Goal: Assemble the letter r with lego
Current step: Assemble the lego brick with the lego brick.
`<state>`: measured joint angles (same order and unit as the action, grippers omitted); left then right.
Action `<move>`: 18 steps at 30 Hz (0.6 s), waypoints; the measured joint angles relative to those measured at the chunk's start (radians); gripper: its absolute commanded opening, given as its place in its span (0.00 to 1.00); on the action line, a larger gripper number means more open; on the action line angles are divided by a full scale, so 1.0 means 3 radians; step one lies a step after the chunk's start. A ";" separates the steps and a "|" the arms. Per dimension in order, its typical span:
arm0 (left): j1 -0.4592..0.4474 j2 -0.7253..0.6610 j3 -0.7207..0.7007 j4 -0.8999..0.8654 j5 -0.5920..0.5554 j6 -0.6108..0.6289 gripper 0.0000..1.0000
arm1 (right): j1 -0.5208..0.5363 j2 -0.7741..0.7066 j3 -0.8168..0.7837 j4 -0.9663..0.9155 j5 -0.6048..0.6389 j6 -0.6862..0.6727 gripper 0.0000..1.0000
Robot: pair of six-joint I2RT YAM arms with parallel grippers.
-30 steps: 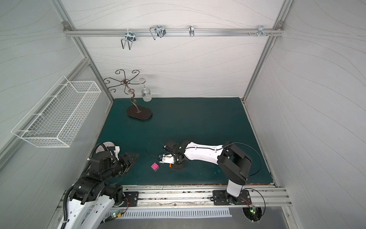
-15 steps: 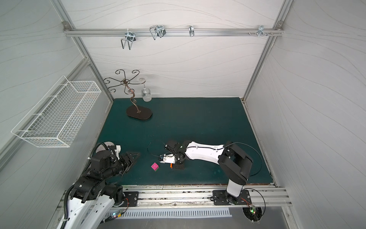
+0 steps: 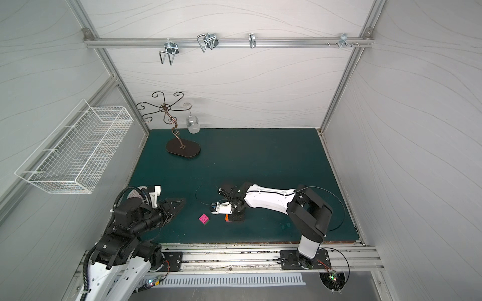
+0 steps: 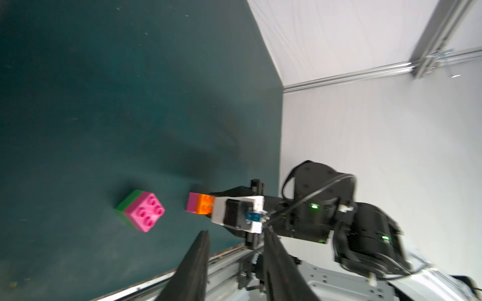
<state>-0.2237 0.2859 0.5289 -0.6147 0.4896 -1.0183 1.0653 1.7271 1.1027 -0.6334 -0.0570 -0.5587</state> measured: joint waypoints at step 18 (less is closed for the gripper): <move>-0.0037 -0.0567 -0.0278 0.0435 0.0136 -0.0205 0.00 | 0.0159 0.0237 0.0318 -0.0290 0.0299 0.0060 0.00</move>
<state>-0.2348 0.1158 0.4454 -0.4843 0.5304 -1.0798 1.1130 1.7981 1.1980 -0.7204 0.0326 -0.5407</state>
